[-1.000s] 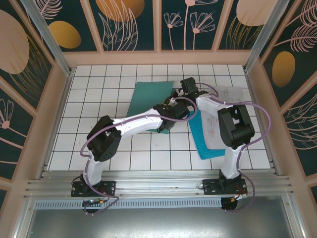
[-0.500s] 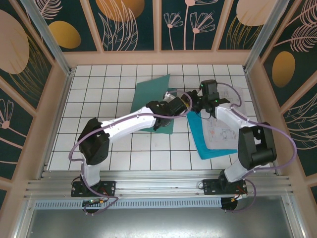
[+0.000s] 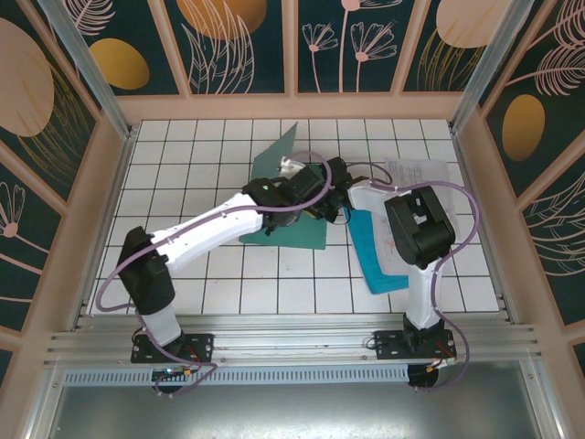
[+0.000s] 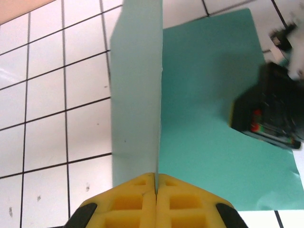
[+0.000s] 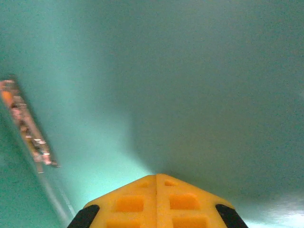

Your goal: Put the files into the folder

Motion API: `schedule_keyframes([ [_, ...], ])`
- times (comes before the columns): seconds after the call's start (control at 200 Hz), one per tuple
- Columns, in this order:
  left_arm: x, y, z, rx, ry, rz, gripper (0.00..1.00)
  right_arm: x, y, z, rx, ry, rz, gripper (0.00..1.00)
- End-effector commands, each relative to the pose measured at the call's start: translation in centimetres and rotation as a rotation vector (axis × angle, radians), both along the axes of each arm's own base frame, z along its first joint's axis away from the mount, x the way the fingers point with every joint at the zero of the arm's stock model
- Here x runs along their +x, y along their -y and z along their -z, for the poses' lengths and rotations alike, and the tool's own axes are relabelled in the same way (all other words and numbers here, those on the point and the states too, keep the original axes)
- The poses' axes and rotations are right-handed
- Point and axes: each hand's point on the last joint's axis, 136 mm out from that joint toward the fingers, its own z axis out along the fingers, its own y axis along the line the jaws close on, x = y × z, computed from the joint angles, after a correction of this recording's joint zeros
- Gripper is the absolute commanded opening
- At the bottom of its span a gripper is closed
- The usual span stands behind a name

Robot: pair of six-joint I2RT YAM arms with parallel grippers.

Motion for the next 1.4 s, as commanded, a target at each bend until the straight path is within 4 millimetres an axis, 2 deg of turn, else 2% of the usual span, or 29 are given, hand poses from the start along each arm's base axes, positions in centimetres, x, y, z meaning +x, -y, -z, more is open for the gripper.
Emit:
schedule_keyframes([
  [0.0, -0.1, -4.1, -1.5, -0.084, 0.007, -0.116, 0.00, -1.9, 1.9, 2.8, -0.102, -0.074, -0.005, 0.00],
  [0.145, 0.0, -10.0, -1.2, -0.132, 0.004, -0.250, 0.00, -3.1, 2.9, 3.6, -0.131, -0.092, -0.009, 0.00],
  [0.265, 0.0, -15.6, 0.1, -0.160, -0.008, -0.392, 0.09, -3.7, 3.5, 4.0, -0.138, -0.099, -0.010, 0.00],
  [0.315, -0.1, -18.1, 1.0, -0.173, -0.022, -0.460, 0.24, -4.0, 3.7, 4.0, -0.139, -0.101, -0.010, 0.00],
  [0.38, -0.4, -21.5, 1.8, -0.182, -0.039, -0.582, 0.56, -4.2, 3.8, 3.9, -0.136, -0.100, -0.012, 0.00],
  [0.455, -0.6, -23.8, 0.9, -0.195, -0.008, -0.674, 0.82, -4.2, 3.7, 3.7, -0.133, -0.091, -0.020, 0.00],
  [0.515, -0.3, -24.4, -1.0, -0.209, 0.053, -0.695, 0.93, -4.1, 3.7, 3.5, -0.133, -0.083, -0.028, 0.00],
  [0.64, -0.4, -25.2, -3.9, -0.209, 0.107, -0.732, 0.93, -3.7, 3.4, 3.1, -0.133, -0.070, -0.049, 0.00],
  [0.731, 0.0, -24.7, -5.2, -0.249, 0.123, -0.723, 0.92, -3.6, 3.4, 3.0, -0.137, -0.064, -0.066, 0.00],
  [0.806, 0.5, -23.8, -5.5, -0.295, 0.106, -0.699, 0.89, -3.5, 3.3, 2.9, -0.142, -0.058, -0.078, 0.00],
  [0.851, 1.1, -22.5, -5.4, -0.342, 0.081, -0.654, 0.86, -3.4, 3.3, 2.8, -0.146, -0.052, -0.089, 0.00],
  [0.921, 2.3, -19.3, -4.4, -0.462, 0.017, -0.548, 0.80, -3.3, 3.4, 2.7, -0.152, -0.048, -0.100, 0.00],
  [1.051, 3.5, -12.5, -0.7, -0.681, -0.128, -0.373, 0.64, -3.7, 3.4, 2.8, -0.156, -0.049, -0.129, 0.00],
  [1.171, 3.6, -7.7, 3.5, -0.691, -0.239, -0.307, 0.60, -4.3, 3.7, 3.1, -0.163, -0.055, -0.149, 0.00],
  [1.246, 3.6, -5.7, 6.5, -0.677, -0.306, -0.283, 0.57, -4.6, 3.8, 3.2, -0.164, -0.057, -0.158, 0.00],
  [1.291, 3.5, -5.0, 8.3, -0.672, -0.343, -0.281, 0.53, -4.9, 3.8, 3.3, -0.166, -0.060, -0.165, 0.00],
  [1.376, 3.0, -4.4, 11.2, -0.651, -0.395, -0.284, 0.50, -5.3, 3.9, 3.5, -0.162, -0.069, -0.173, 0.01],
  [1.391, 2.8, -4.5, 12.6, -0.634, -0.419, -0.294, 0.49, -5.4, 4.0, 3.5, -0.161, -0.070, -0.174, 0.01],
])
